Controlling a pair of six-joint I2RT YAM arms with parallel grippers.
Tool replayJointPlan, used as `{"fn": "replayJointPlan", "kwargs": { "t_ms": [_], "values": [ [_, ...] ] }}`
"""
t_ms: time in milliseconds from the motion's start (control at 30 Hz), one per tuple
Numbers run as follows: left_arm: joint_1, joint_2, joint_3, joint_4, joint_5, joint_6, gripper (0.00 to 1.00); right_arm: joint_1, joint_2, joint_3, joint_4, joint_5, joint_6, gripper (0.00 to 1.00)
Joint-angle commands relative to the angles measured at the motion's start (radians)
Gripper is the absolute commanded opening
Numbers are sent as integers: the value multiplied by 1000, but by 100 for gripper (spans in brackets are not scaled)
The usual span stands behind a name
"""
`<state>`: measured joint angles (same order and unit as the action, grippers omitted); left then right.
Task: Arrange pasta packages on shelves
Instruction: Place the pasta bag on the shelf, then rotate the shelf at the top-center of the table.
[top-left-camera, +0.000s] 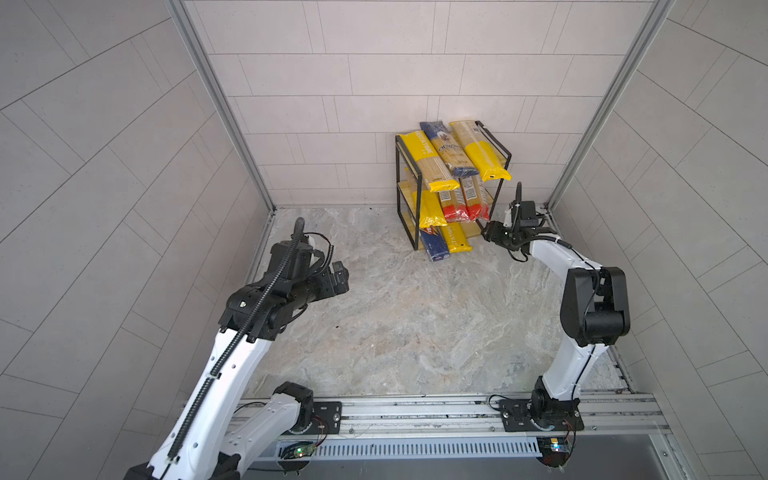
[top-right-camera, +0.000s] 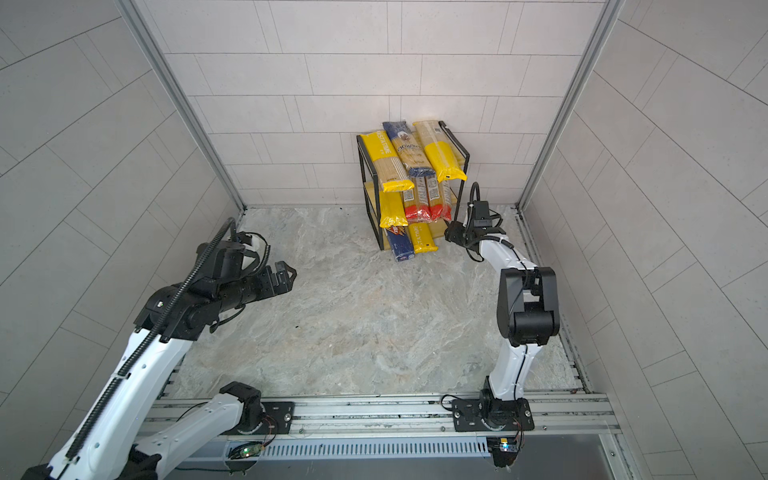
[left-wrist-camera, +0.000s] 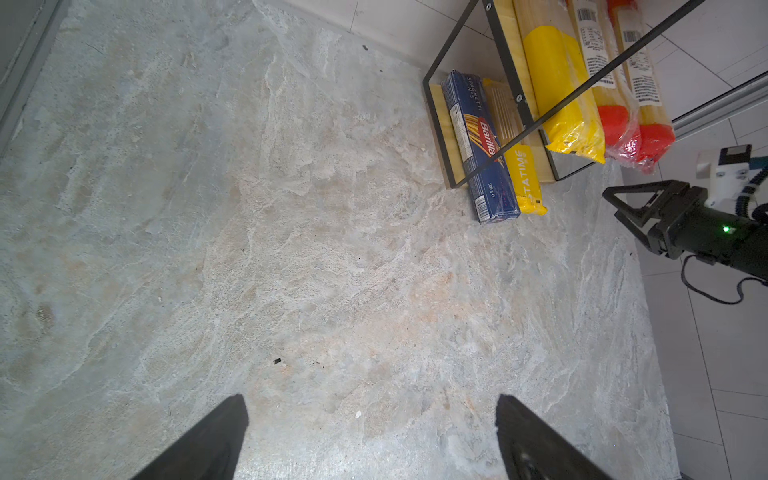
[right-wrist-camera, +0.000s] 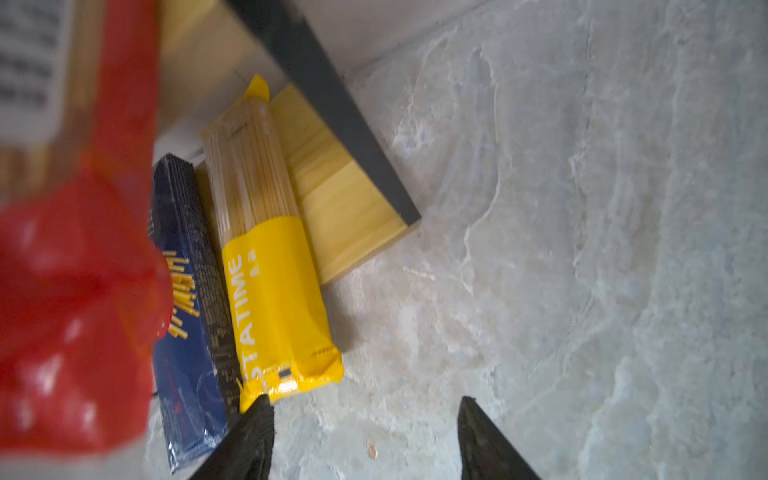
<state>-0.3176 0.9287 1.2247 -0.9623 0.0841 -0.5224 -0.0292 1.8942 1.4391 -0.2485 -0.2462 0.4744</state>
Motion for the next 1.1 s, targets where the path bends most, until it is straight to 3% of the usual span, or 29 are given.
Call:
{"fn": "replayJointPlan", "kwargs": {
  "t_ms": [0, 433, 700, 933, 1067],
  "values": [
    [-5, -20, 12, -1, -25, 6, 99, -16, 91, 99, -38, 12, -17, 65],
    [-5, 36, 6, 54, -37, -13, 99, -57, 269, 326, 47, -86, -8, 65],
    [-5, 46, 7, 57, -38, -10, 99, -67, 421, 513, 32, -230, 31, 62],
    [-5, 26, 4, 54, -51, -5, 99, -71, 484, 564, 43, -325, 44, 47],
    [-5, 24, 1, 57, -50, -5, 99, -71, 481, 569, 16, -361, 24, 29]
  ]
}}
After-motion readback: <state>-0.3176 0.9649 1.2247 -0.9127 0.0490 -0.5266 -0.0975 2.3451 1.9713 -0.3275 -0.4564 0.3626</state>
